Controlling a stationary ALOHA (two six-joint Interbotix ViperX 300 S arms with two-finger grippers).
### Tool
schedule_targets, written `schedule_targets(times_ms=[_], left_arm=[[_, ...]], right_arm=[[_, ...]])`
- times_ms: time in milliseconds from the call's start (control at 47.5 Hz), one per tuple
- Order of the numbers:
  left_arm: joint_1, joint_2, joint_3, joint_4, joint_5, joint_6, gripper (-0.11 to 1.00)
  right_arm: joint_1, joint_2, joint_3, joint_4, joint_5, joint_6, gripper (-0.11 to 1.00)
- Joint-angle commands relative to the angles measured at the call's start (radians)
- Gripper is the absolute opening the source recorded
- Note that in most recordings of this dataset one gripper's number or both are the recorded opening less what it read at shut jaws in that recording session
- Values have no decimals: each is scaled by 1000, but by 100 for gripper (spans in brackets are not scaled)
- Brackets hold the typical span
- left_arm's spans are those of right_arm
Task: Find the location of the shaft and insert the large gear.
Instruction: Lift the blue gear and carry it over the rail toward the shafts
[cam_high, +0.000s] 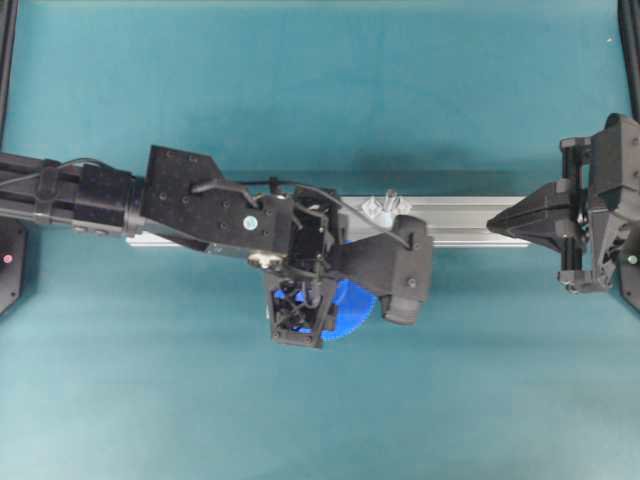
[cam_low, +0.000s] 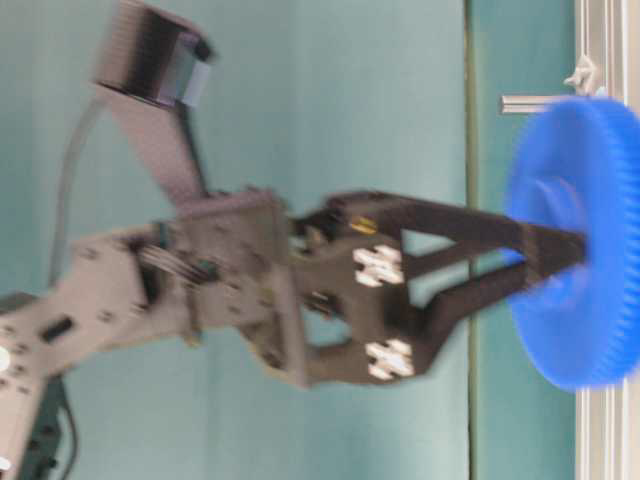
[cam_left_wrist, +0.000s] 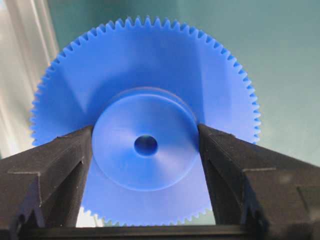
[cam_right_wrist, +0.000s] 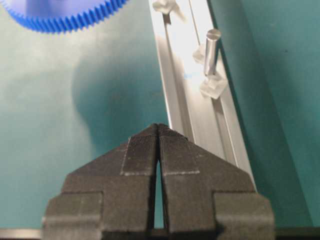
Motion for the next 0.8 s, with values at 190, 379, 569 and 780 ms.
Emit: schedule_targets(times_ms=[190,379,569,780], left_arm=[[35,-28,-84,5,35,6,70],[43,-26,-123,5,63,43,70],[60,-12,-173,5,87,71,70],[89,14,-255,5,133,117,70]], right_arm=[[-2,-3,-9,0,-8,9,-1],[-2,-8,-8,0,-6,9,-1],[-2,-11,-8,0,-8,9,-1],[-2,-14,-8,0,-6,9,-1]])
